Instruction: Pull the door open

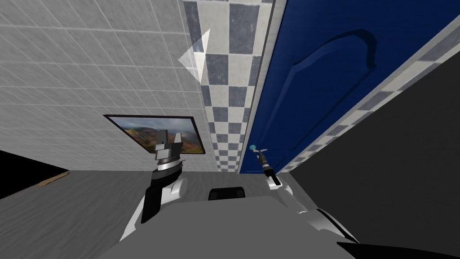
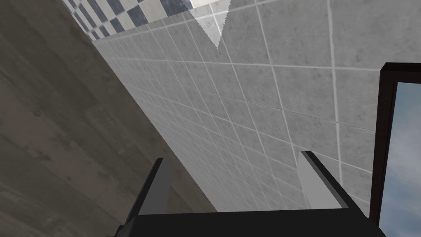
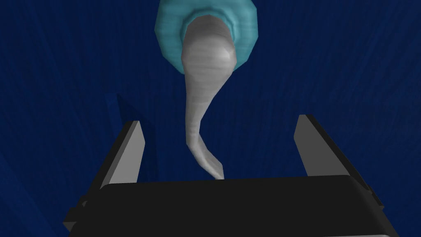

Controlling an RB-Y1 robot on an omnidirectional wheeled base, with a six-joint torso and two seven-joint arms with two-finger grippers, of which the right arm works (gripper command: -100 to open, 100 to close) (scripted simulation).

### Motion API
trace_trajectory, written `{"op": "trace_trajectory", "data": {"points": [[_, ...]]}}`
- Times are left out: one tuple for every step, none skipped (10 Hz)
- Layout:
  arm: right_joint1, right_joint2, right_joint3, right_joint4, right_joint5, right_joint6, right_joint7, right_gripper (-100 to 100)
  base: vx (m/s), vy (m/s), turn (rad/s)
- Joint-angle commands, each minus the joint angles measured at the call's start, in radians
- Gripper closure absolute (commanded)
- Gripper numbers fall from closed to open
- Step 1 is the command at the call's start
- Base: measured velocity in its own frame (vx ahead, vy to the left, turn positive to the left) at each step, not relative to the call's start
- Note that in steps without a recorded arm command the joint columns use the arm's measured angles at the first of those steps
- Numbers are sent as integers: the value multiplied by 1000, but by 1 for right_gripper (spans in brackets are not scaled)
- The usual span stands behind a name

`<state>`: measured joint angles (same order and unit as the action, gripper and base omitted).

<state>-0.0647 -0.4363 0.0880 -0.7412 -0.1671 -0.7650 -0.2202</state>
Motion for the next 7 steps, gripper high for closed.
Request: {"op": "trace_trajectory", "data": {"points": [[-27,2,-11,50,-21,-14,13,-100,50,-16,207],[-27,2,-11,55,-21,-14,13,-100,34,-18,57],[-41,1,-17,81,-33,-20,19,-100,27,-15,98],[-53,0,-22,105,-44,-25,24,-100,31,-20,178],[-63,-1,-27,124,-54,-30,28,-100,38,-29,146],[-63,-1,-27,124,-54,-30,28,-100,29,-25,35],[-72,-2,-30,140,-61,-33,32,-100,23,-17,48]]}}
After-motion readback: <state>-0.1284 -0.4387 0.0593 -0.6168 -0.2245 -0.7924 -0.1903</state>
